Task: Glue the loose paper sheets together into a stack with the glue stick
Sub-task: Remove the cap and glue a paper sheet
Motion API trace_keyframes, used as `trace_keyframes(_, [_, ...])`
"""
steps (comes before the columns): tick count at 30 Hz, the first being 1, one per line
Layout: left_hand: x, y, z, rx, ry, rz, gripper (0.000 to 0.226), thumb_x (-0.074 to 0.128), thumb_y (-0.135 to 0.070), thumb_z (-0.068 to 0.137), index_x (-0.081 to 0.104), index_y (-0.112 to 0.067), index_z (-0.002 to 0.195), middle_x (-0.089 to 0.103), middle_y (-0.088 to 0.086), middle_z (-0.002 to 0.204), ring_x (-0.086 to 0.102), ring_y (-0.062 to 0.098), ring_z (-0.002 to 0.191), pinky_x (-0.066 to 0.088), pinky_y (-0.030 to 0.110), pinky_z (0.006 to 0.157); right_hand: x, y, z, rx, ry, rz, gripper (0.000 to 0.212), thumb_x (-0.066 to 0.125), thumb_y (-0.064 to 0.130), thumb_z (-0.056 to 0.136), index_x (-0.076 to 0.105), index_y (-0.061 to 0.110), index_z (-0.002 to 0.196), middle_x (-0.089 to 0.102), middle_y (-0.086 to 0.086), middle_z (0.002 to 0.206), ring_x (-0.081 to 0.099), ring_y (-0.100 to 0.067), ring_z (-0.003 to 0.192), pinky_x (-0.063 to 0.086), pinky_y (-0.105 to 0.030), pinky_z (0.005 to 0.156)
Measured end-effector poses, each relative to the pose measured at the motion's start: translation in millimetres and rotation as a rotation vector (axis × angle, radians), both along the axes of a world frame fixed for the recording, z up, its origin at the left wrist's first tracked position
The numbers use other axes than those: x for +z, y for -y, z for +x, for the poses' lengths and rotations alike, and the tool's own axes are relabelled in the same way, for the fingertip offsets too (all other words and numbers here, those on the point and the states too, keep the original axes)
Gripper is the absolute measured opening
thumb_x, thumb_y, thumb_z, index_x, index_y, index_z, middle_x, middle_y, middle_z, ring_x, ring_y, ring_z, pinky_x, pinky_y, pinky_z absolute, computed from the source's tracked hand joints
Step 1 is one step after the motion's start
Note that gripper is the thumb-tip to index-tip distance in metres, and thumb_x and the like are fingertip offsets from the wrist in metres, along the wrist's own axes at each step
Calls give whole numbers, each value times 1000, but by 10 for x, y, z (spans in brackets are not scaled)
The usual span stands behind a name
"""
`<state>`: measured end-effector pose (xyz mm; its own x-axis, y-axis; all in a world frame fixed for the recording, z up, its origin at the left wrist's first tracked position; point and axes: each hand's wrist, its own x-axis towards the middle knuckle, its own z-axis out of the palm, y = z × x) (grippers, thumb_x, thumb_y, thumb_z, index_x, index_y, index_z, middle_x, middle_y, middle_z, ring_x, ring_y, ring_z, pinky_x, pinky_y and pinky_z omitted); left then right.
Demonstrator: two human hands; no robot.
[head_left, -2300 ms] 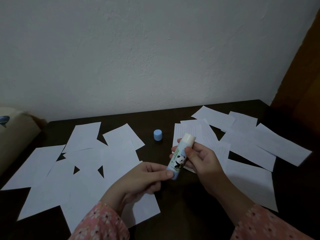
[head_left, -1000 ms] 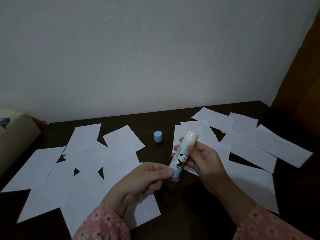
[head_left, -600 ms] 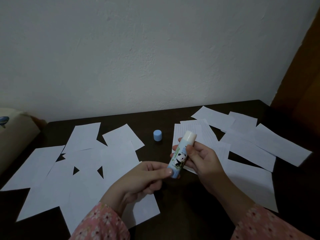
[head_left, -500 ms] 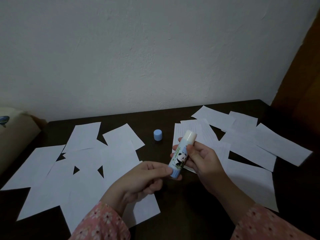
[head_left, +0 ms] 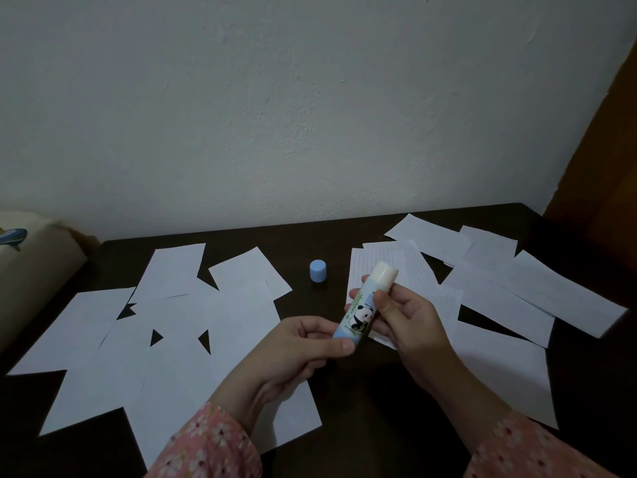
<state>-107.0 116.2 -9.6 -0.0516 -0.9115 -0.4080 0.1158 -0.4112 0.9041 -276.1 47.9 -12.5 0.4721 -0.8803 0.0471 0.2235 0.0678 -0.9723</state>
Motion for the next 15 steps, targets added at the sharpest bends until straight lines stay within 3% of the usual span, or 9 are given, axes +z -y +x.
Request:
trace_keyframes(4, [36, -47, 6, -64, -110, -51, 38, 71, -14, 75, 64, -6, 111, 66, 3, 78, 40, 4, 48, 27, 12, 39, 8, -7, 4, 20, -11, 11, 36, 57, 31, 77, 60, 20, 112, 73, 0, 106, 67, -18, 106, 55, -37, 91])
trace_keyframes(7, [39, -84, 1, -97, -115, -114, 36, 64, -22, 83, 63, -7, 115, 66, 8, 94, 44, 7, 58, 32, 14, 47, 31, -34, 28, 43, -60, -13, 40, 61, 30, 75, 60, 19, 113, 73, 2, 107, 67, -13, 105, 55, -30, 89])
trace_keyframes(10, [38, -135, 41, -127, -14, -163, 24, 59, -26, 87, 64, -13, 107, 65, 5, 90, 47, 7, 59, 37, 16, 52, 76, -64, 71, 43, -148, -55, 50, 64, 35, 70, 64, 16, 116, 72, 5, 108, 66, -7, 105, 55, -26, 86])
trace_keyframes(13, [50, -272, 111, -170, 76, -211, 21, 54, -31, 94, 62, -13, 102, 64, 1, 83, 49, 9, 62, 39, 21, 60, 143, -103, 111, 89, -286, -112, 47, 58, 45, 72, 63, 22, 113, 71, 10, 103, 66, -2, 97, 52, -16, 74])
trace_keyframes(15, [60, -360, 195, -51, 74, -206, 27, 56, -36, 92, 60, -12, 103, 62, 4, 87, 53, 12, 70, 43, 23, 63, 142, -133, 169, 124, -409, -170, 53, 49, 56, 77, 62, 26, 119, 67, 12, 112, 62, -3, 106, 51, -19, 83])
